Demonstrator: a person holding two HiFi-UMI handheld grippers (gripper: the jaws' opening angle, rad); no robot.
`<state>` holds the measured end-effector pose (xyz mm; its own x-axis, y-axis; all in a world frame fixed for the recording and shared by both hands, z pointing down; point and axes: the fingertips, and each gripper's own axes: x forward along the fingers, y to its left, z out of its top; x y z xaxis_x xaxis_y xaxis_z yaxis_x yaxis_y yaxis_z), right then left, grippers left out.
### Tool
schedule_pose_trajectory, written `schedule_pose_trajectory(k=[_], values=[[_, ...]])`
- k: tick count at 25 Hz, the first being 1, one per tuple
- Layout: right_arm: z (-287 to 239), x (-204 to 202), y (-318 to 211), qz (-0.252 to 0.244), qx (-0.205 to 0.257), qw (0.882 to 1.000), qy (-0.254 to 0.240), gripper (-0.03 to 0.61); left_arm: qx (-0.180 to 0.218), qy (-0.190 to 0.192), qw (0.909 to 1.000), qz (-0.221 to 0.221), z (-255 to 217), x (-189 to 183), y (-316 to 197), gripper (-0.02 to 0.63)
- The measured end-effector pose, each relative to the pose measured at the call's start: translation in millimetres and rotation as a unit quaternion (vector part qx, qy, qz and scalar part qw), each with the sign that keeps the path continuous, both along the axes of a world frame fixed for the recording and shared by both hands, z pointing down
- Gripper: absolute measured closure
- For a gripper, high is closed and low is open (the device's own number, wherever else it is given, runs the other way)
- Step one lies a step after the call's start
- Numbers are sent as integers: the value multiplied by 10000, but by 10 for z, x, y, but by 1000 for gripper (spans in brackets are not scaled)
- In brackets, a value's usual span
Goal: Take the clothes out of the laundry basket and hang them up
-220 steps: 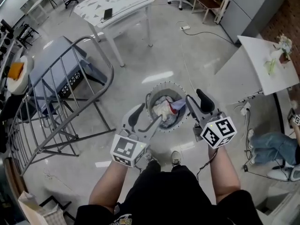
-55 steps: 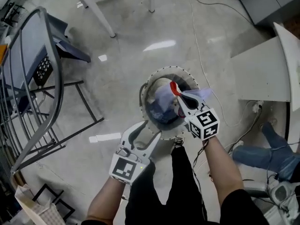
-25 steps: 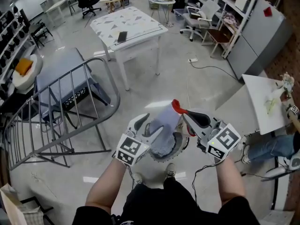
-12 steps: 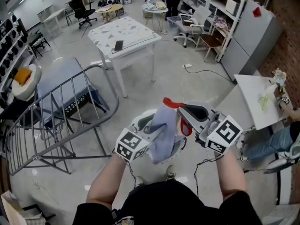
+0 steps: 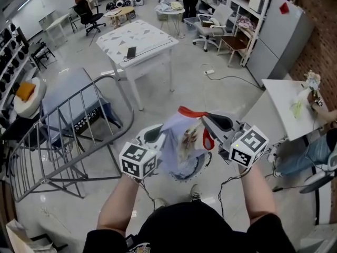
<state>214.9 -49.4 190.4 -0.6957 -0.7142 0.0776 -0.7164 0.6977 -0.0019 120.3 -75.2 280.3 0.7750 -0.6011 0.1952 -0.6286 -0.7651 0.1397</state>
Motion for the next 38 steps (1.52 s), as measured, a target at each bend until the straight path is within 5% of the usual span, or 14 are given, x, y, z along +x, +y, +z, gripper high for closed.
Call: schedule_pose_trajectory(k=[9,24,38], values=[[318,-139,-205,13,-310,9995,-80,568,18,425,9979,-494,-305,-403,-219,600],[749,-629,-463,-196,-698,9956,-589,557,334,926,9925,-722,-821,-768,-340,600],[1848,-1274,-533,-650,-1750,9811,-513,308,516,1003,9857,-1250,-962,-1698,-238,600]])
